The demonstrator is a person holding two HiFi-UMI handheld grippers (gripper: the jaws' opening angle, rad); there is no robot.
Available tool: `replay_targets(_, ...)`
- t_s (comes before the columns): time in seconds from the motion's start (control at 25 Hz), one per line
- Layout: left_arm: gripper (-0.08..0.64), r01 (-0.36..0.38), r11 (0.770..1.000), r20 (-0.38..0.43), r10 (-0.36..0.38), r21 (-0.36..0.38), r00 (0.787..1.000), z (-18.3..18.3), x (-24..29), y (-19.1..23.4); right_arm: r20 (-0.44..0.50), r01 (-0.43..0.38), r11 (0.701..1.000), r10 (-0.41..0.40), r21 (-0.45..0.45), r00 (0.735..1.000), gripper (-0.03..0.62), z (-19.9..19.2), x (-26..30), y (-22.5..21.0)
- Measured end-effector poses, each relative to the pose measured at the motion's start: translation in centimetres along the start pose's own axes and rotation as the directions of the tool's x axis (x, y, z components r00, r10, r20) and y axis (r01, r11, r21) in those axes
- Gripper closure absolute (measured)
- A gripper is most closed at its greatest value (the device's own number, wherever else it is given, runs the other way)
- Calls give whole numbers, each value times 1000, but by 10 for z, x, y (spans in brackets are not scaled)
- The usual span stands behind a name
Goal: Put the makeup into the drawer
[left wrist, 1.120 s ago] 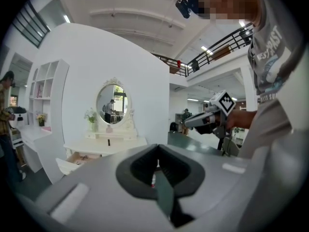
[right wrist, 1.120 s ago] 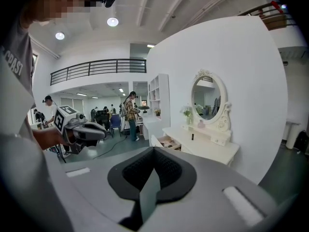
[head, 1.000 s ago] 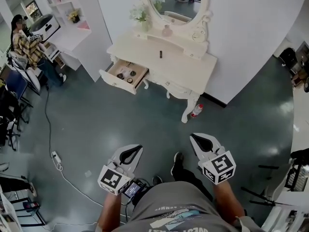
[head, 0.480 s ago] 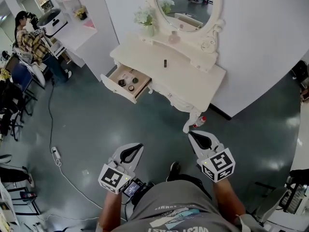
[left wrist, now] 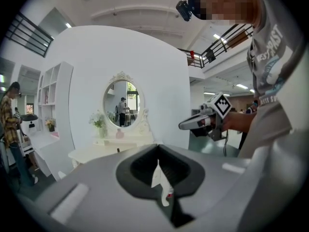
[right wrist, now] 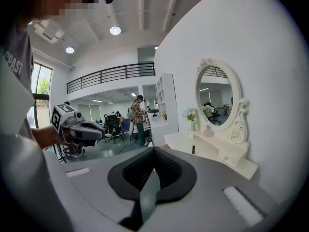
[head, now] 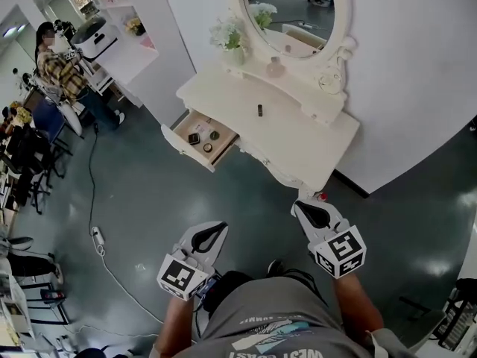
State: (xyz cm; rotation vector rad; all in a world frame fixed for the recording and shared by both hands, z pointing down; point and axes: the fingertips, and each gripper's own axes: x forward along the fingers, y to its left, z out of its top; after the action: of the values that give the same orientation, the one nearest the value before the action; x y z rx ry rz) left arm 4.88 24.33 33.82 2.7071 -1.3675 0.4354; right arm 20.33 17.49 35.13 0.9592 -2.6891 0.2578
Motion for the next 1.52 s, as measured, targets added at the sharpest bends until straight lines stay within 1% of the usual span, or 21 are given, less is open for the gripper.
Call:
replay_targets(0.12,557,20,1000,-16,-19,11,1000,4,15,-1,-1,9,1000,-9,24,1000,591,-4,1,-15)
replay_targets(0.28,557,46,999,-31,-46,-1,998,1,32,17,-21,34,998,-33,50,999,591,-9,11,-26)
replay_targets(0.44,557,124,992,-31,-124,5,992,-6,63,34,-39,111,992,-109,61,993,591,-13,20,-51)
replay_targets(0.52,557,167,986,-13,-167,14,986,0,82,48,-52,157,985,-154,71,987,591,-11,28,-65)
replay_targets(0.6,557,199,980,6,-199,28,980,11,97,69,-56,191,978,-186,79,981,591,-1,40,-72)
replay_targets(0.76,557,242,969,40,-245,55,969,27,119,121,-58,232,970,-228,71,972,591,25,76,-81)
replay_targets(0.84,557,267,962,63,-270,53,961,34,127,144,-55,256,964,-253,70,966,591,37,96,-87)
replay_targets(0.96,557,289,957,39,-290,30,956,35,136,180,-45,289,954,-286,82,957,591,52,127,-92)
replay_targets(1.04,557,303,953,39,-304,35,952,36,140,202,-44,305,948,-302,88,952,591,60,145,-92)
replay_targets(1.2,557,322,944,53,-326,76,944,36,146,243,-48,335,937,-332,95,942,591,72,176,-91)
replay_targets(1.28,557,331,941,60,-335,69,940,38,146,258,-48,345,934,-342,96,939,591,77,188,-87)
replay_targets(1.36,557,334,939,65,-340,80,938,38,145,272,-53,349,932,-346,93,937,591,82,198,-83)
replay_targets(1.52,557,327,941,82,-334,82,939,37,148,293,-72,355,931,-350,81,934,591,86,212,-82)
